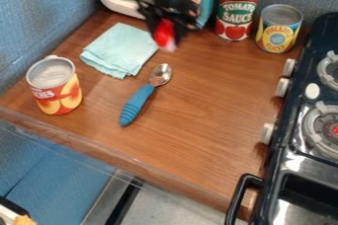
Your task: Moved the red item on top of the light blue cloth
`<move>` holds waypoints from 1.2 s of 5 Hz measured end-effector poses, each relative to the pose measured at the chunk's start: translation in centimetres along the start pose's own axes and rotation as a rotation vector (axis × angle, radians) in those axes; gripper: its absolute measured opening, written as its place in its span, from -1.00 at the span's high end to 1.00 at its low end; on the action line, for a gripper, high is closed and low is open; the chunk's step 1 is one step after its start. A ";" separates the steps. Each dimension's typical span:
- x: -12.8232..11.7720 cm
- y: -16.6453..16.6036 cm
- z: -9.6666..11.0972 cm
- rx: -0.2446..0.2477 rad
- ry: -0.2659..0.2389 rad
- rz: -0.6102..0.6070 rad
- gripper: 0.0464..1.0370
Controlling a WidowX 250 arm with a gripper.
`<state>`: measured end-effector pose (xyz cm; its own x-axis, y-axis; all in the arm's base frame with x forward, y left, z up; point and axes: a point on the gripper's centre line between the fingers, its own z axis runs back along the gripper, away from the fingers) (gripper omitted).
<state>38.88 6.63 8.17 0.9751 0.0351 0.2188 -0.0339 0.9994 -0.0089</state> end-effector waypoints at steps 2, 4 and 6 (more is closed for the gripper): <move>0.8 6.7 -2.6 0.061 0.053 0.046 -0.08; -0.8 8.5 -5.4 0.072 0.150 0.061 -0.08; -1.0 8.2 -4.8 0.046 0.161 0.085 -0.80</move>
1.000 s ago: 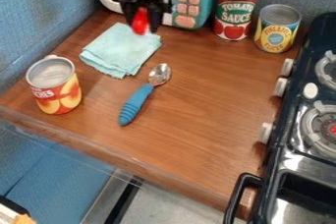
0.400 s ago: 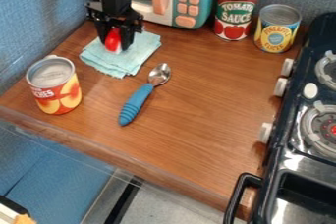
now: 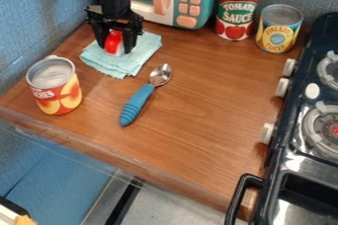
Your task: Moved the red item on top of the light blue cloth
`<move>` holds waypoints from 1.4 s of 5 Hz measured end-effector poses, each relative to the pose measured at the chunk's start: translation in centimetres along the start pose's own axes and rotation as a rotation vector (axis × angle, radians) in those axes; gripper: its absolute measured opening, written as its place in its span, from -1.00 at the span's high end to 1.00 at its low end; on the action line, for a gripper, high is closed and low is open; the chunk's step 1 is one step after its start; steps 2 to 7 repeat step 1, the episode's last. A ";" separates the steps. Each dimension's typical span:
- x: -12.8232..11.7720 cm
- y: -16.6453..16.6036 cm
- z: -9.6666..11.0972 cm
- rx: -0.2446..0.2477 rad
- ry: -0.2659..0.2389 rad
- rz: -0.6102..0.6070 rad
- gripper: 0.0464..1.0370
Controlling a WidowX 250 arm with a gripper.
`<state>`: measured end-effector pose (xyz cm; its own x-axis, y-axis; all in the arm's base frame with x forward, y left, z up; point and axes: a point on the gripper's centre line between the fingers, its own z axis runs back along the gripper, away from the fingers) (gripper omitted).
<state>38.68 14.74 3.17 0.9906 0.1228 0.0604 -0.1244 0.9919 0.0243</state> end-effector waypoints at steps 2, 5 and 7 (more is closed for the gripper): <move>0.4 0.1 4.0 -0.011 -0.077 0.017 -0.93; 0.4 0.1 4.0 -0.011 -0.077 0.017 -0.93; 0.4 0.1 4.0 -0.011 -0.077 0.017 -0.93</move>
